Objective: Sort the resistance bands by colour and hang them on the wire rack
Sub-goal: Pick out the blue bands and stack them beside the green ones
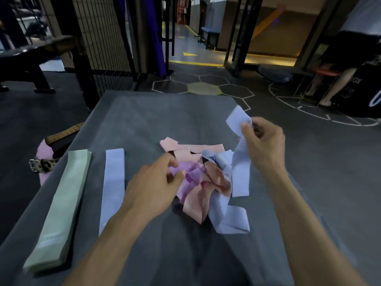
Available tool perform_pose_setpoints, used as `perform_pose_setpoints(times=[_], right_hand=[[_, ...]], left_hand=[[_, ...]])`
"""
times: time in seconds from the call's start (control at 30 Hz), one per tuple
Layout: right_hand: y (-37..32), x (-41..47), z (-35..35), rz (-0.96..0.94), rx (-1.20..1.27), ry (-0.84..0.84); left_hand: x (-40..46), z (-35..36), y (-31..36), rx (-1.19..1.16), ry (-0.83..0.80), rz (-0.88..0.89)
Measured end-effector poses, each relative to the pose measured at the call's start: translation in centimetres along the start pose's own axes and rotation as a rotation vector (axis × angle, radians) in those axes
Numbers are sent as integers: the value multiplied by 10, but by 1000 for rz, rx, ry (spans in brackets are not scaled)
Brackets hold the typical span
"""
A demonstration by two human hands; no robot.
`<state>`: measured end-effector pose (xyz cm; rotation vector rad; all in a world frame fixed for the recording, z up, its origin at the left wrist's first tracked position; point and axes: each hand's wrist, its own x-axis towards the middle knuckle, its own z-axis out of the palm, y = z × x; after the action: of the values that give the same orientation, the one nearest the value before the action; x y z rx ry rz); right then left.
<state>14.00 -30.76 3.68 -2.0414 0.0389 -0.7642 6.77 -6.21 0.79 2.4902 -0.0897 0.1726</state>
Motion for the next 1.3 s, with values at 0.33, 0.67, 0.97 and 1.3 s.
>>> perform_pose_setpoints(times=[0.33, 0.67, 0.97, 1.3], right_hand=[[-67, -69, 53, -626, -124, -596], [-57, -65, 56, 12, 127, -1034], [-69, -61, 52, 140, 393, -875], [-72, -57, 41, 152, 353, -1111]], left_hand=[[2, -31, 3, -1065, 88, -254], [10, -47, -28, -930, 269, 13], [11, -47, -37, -930, 229, -142], [9, -61, -45, -1185, 362, -177]])
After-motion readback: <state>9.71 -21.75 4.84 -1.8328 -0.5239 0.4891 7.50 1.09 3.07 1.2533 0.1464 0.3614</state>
